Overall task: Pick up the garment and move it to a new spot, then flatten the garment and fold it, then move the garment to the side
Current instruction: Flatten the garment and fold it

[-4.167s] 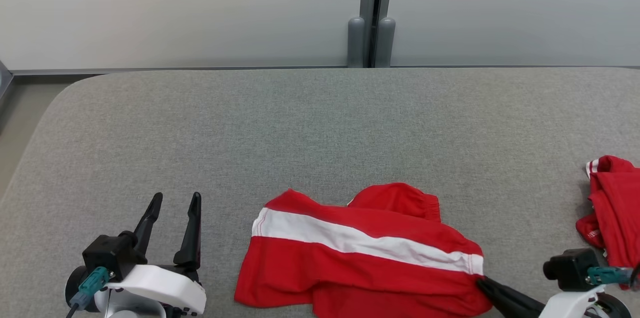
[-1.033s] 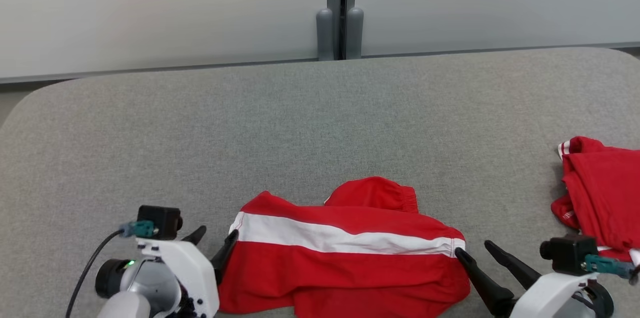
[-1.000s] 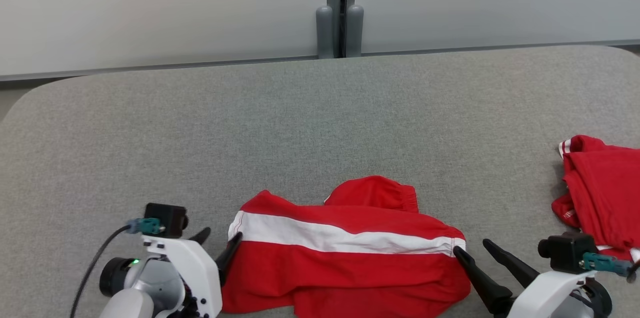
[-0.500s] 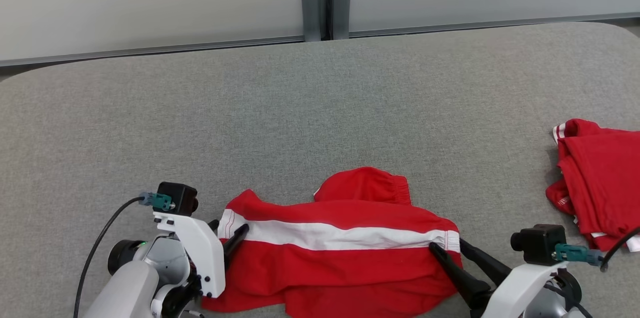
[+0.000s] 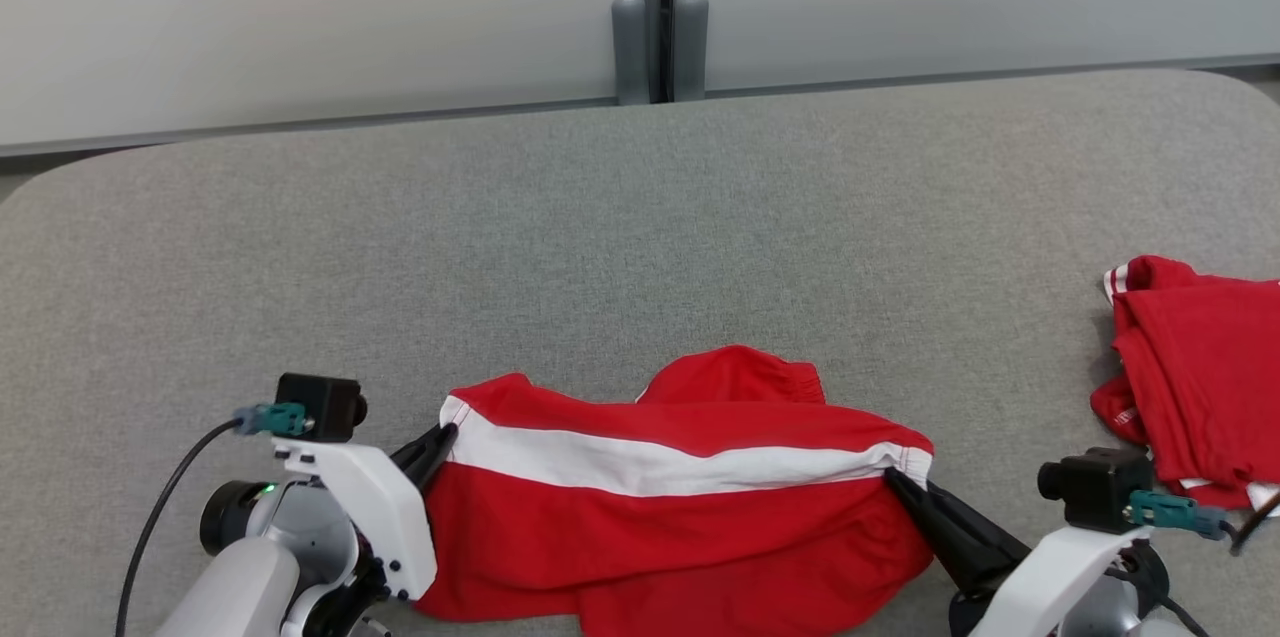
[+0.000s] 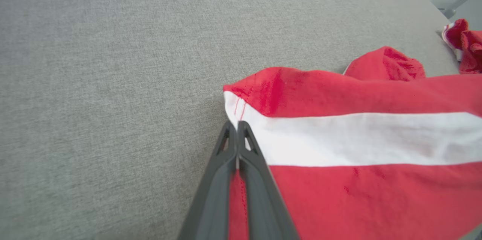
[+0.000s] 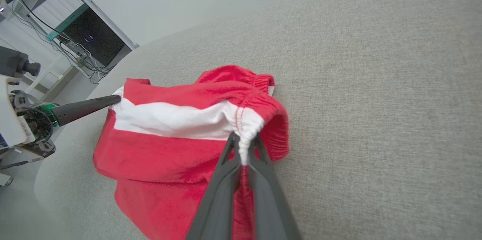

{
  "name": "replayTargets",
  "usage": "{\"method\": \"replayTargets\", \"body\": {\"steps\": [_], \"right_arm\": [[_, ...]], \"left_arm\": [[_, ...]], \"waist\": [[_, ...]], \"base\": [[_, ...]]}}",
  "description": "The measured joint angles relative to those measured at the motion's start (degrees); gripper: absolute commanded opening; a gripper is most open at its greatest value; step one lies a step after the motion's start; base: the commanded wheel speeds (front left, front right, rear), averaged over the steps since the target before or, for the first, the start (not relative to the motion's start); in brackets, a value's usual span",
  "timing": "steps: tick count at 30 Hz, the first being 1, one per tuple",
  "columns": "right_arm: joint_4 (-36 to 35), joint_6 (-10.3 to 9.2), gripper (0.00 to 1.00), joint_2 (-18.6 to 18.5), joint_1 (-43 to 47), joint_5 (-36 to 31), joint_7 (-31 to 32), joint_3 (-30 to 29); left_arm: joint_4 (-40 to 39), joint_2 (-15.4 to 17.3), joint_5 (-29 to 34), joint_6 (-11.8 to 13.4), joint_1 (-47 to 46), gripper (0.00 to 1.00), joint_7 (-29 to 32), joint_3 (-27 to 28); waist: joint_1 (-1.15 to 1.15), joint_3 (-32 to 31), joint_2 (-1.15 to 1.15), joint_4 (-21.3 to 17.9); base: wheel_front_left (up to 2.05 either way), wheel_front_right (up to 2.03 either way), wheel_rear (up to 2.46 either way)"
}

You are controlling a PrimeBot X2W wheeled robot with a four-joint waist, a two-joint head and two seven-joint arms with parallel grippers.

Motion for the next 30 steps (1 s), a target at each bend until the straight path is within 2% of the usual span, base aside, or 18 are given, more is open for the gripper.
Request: {"method": "replayTargets", "body": {"steps": [9,14,20,22,23,30], "right_arm": [[-4.3,0.0,0.0,-3.3,1.4,3.3,-4.1,-1.0],[-6.5,0.0,0.0,-5.0,-2.2,4.5,-4.8,-1.2],[-6.2,0.0,0.0,-6.9,-15.1,6.3,-4.4,-0.8],[-5.5,0.0,0.0,-7.0,-21.4,8.3,-4.4,-0.3],[-3.8,0.0,0.0,-7.3,-27.9,9.3,-4.0,0.5],[4.1,0.0,0.0,-7.4,-49.3,15.7,-3.8,2.8]], "left_arm": [[-14.3,2.5,-2.4,1.5,6.8,0.0,-3.5,3.3],[-20.1,4.3,-1.3,2.5,4.1,0.0,-2.3,4.0],[-17.9,5.4,0.3,1.8,-10.1,0.0,0.0,4.5],[-14.8,5.6,1.5,1.4,-16.2,0.0,-0.1,4.3],[-11.3,5.7,2.6,0.9,-22.5,0.0,-0.5,3.7],[1.1,4.7,5.5,0.3,-44.5,0.0,-4.7,2.5]], "waist": [[0.0,-2.8,0.0,1.0],[0.0,-1.8,0.0,1.5],[0.0,2.5,0.0,1.7],[0.0,4.7,0.0,1.7],[0.0,7.0,0.0,1.6],[0.0,15.7,0.0,1.4]], "base": [[0.0,0.0,0.0],[0.0,0.0,0.0],[0.0,0.0,0.0],[0.0,0.0,0.0],[0.0,0.0,0.0],[0.0,0.0,0.0]]}}
